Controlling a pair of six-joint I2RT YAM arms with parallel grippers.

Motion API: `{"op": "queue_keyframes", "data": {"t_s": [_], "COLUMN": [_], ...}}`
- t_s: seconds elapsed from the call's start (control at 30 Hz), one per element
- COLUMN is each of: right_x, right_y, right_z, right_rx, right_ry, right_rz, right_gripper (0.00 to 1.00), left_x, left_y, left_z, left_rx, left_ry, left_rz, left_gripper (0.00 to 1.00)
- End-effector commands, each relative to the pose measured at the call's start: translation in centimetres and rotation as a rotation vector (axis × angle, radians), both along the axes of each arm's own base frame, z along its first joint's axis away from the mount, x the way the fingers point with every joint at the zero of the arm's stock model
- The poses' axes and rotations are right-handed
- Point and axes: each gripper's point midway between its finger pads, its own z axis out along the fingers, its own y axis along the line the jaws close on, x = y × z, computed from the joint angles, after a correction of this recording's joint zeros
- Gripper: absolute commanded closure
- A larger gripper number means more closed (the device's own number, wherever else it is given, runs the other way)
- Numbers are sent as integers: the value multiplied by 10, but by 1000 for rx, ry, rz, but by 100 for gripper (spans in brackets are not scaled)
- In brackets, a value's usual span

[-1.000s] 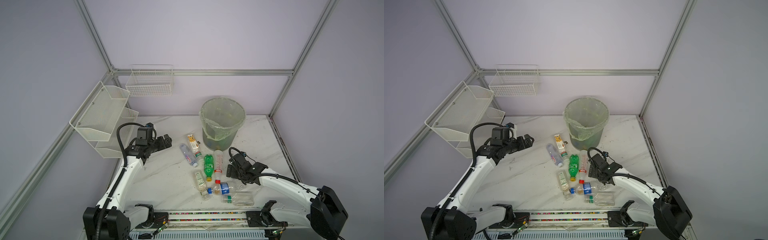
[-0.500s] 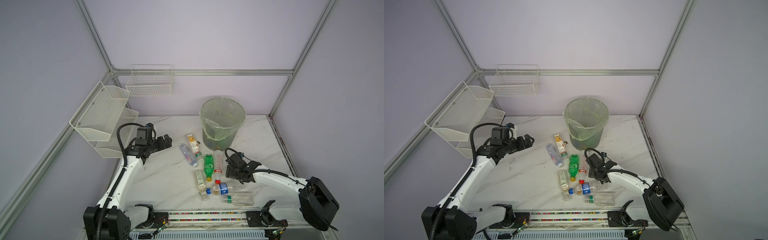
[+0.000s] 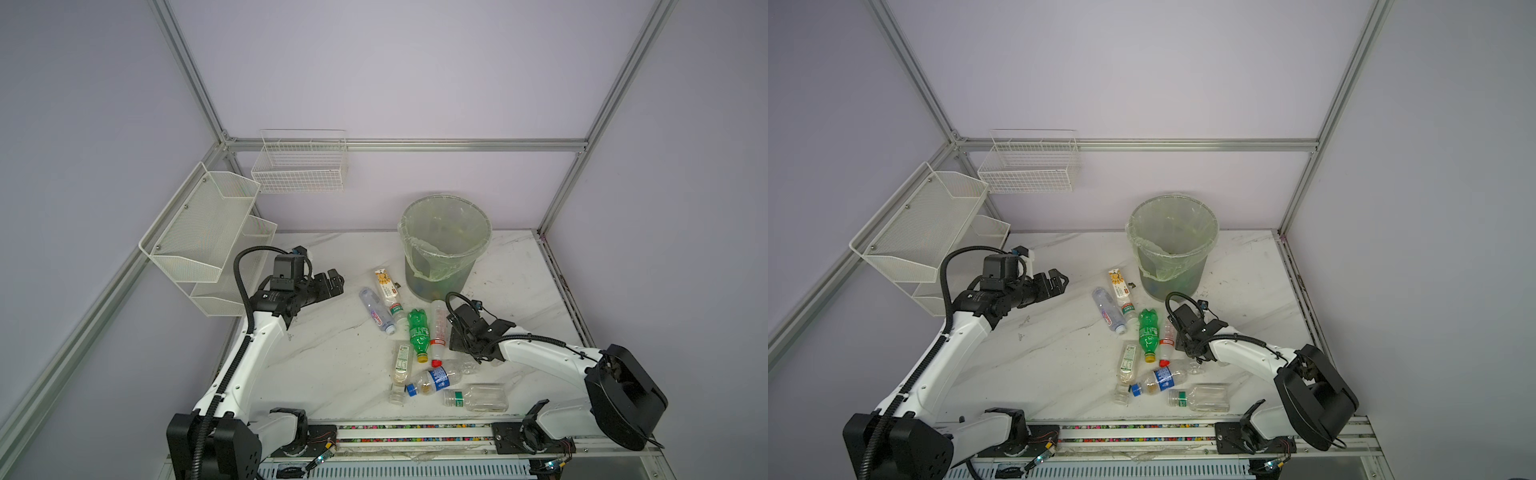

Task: Throw the plastic bottles in the bin
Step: Pick up the plastic bottle from the middle-right of the table.

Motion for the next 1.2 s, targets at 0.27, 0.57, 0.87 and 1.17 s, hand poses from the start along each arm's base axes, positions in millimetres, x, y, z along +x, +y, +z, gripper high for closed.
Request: {"op": "queue_keyframes", "data": {"t_s": [0.27,0.57,0.87,1.17], "right_x": [23,29,25,11], "right_y": [10,8,2,-17], "right_z": [42,88,120,166], "right_rx": [-3,58,136,241], "right_ry": [-94,-199,-268,-386], "right_rz": [4,-26,-77,-136], "right_gripper": [33,34,33,34], "left_x": [-2,-2,-1,0], "left_y": [2,3,5,0], "left_z": [-14,-14,-16,-21], "left_rx": [0,4,9,-11], "left_ry": [31,32,38,61], "left_rz": [9,12,16,-6], "left_gripper": [0,0,0,0]}}
